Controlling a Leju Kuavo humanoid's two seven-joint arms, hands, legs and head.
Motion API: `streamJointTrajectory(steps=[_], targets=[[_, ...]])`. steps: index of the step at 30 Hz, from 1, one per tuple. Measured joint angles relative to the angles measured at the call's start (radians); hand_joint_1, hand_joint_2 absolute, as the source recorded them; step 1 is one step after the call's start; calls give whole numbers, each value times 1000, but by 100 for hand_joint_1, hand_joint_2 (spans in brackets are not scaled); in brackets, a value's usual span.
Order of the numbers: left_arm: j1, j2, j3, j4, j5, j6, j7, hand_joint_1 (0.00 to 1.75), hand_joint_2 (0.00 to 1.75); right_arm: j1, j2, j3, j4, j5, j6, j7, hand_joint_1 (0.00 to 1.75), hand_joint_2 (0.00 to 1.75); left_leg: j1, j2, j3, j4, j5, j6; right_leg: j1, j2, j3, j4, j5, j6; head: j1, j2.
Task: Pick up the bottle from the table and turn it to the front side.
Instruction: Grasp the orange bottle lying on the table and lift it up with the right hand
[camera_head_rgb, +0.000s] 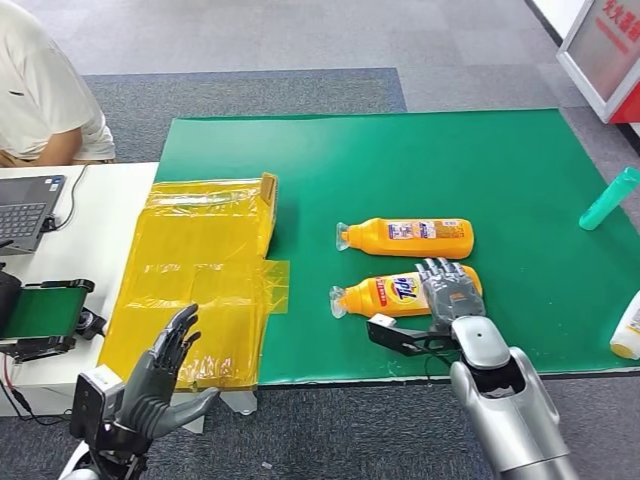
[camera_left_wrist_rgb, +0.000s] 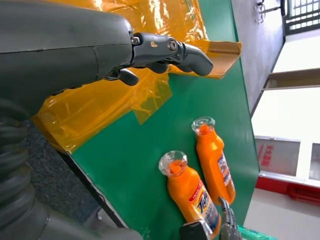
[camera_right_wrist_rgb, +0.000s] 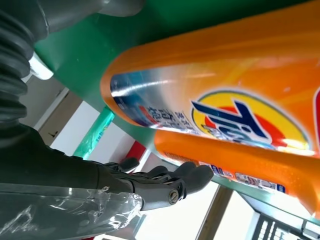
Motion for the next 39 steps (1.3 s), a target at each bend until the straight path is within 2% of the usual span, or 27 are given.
streamJointTrajectory(steps=[14, 33, 34, 37, 38, 39], targets=[[14, 4, -10, 20, 22, -14, 9, 0, 175, -120, -2, 20, 144, 2, 29, 26, 0, 175, 0, 0, 0, 0, 0, 0, 0, 0, 0, 0, 0, 0, 0, 0], [23, 22, -41, 20, 62, 0, 8, 0, 175, -255, -1, 19, 442, 2, 1, 36, 0, 175, 0, 0, 0, 0, 1, 0, 0, 0, 0, 0, 1, -1, 0, 0], [24, 23, -42, 20, 63, 2, 8, 0, 175, -261, -1, 19, 453, 2, -1, 37, 13, 175, 0, 0, 0, 0, 1, 0, 0, 0, 0, 0, 1, -1, 0, 0], [25, 25, -43, 20, 64, 3, 8, 0, 175, -275, -1, 19, 478, 2, -4, 40, 144, 175, 0, 0, 0, 0, 1, 0, 0, 0, 0, 0, 1, 0, 0, 0], [26, 26, -44, 20, 65, 3, 8, 0, 175, -278, -1, 19, 484, 2, -5, 40, 175, 175, 0, 0, 0, 0, 1, 0, 0, 0, 0, 0, 2, 0, 0, 0], [26, 27, -44, 20, 68, 3, 8, 0, 175, -280, -1, 18, 490, 2, -7, 41, 175, 175, 0, 0, 0, 0, 1, 0, 0, 0, 0, 0, 2, 0, 0, 0]])
